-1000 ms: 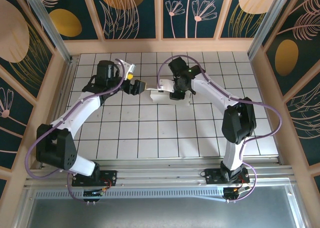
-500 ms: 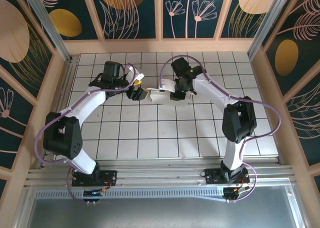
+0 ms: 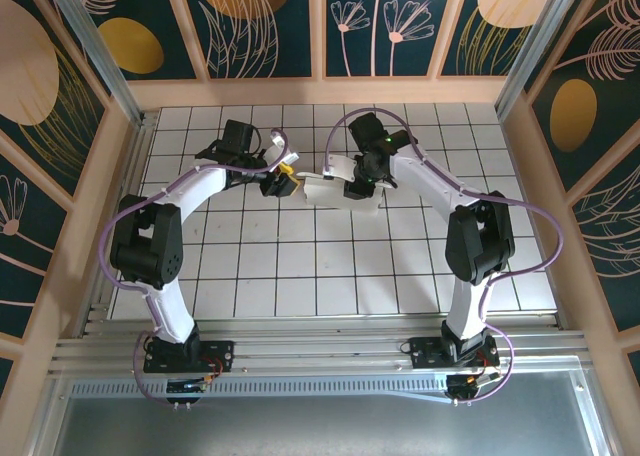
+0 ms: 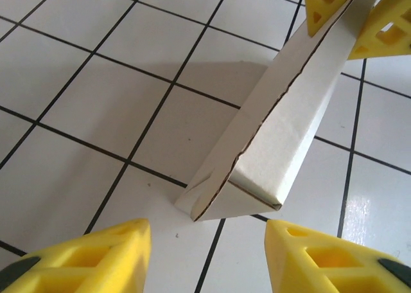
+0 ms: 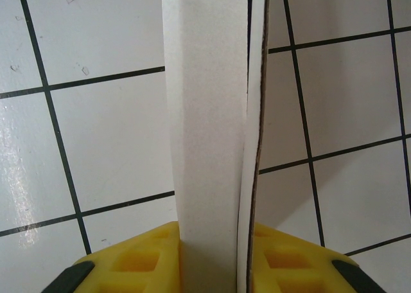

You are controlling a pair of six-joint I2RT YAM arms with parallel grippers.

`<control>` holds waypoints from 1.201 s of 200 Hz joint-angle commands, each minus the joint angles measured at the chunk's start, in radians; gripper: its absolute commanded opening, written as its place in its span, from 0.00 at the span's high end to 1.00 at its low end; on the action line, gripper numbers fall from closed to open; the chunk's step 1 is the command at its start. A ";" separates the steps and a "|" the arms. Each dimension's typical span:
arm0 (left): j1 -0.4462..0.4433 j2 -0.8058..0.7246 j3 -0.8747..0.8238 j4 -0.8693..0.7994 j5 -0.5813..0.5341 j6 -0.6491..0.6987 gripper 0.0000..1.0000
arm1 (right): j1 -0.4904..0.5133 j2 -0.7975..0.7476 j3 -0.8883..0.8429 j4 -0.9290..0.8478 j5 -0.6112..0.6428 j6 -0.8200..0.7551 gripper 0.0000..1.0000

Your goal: Fold the paper box

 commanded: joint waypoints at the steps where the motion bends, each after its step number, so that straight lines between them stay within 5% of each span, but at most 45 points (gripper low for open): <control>1: -0.006 -0.006 0.012 0.018 0.090 -0.025 0.50 | -0.003 0.016 -0.021 0.000 -0.029 0.006 0.75; 44: -0.008 0.038 0.075 0.047 0.069 -0.133 0.47 | -0.003 0.018 -0.019 -0.003 -0.038 0.006 0.74; 91: -0.014 0.167 0.255 -0.233 0.102 0.020 0.48 | -0.002 0.027 -0.009 -0.008 -0.041 0.007 0.75; 158: -0.017 0.186 0.295 -0.269 0.152 0.034 0.66 | -0.001 0.032 -0.009 -0.007 -0.039 0.020 0.72; 203: -0.033 0.180 0.284 -0.234 0.137 -0.047 0.85 | 0.002 0.050 -0.005 0.023 0.007 0.080 0.52; 240: -0.063 0.175 0.280 -0.244 0.089 -0.056 0.90 | 0.003 0.056 -0.003 0.027 0.008 0.104 0.48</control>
